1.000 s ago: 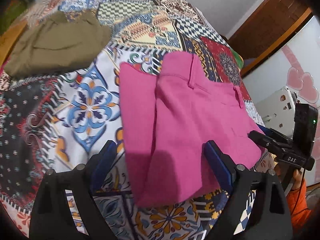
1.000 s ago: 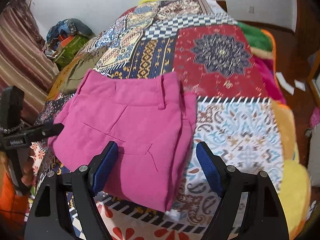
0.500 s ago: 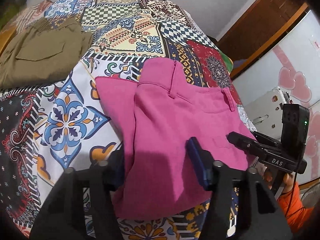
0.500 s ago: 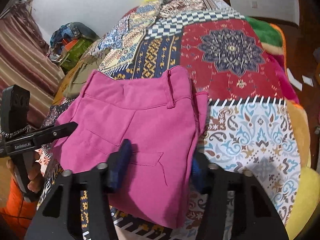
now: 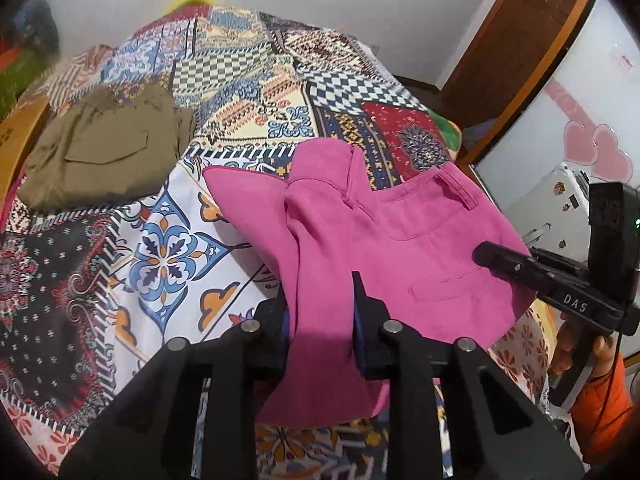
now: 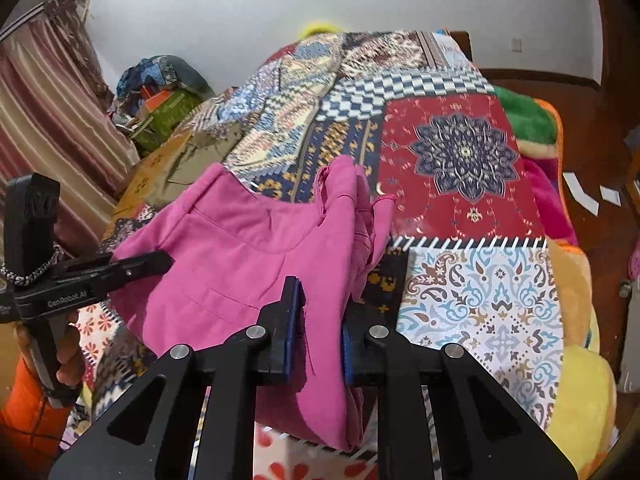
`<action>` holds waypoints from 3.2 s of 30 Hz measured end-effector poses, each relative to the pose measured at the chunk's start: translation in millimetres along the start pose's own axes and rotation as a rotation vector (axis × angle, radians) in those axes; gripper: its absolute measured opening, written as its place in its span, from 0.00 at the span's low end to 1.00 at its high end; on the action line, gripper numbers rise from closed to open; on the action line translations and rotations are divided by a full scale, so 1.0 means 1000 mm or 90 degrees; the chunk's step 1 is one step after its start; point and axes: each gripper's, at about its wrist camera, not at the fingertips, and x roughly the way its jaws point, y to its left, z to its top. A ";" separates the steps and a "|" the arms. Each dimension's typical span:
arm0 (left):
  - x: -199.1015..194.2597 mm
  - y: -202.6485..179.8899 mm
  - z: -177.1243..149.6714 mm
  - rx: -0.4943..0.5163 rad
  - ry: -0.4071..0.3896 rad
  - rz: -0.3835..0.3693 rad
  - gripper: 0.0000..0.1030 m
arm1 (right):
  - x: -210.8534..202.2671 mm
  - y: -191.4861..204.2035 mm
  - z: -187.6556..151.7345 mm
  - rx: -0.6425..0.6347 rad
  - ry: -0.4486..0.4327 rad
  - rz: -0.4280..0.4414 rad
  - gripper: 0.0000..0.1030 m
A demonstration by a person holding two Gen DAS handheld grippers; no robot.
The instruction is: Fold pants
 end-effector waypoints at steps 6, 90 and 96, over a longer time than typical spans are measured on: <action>-0.032 -0.004 -0.005 0.000 -0.035 -0.001 0.23 | -0.022 0.021 0.002 -0.024 -0.030 0.002 0.13; 0.016 0.354 0.113 -0.172 -0.080 0.197 0.59 | 0.266 0.174 0.147 -0.131 0.072 -0.002 0.22; -0.008 0.357 0.105 -0.179 -0.082 0.221 0.60 | 0.238 0.166 0.152 -0.146 0.045 -0.036 0.29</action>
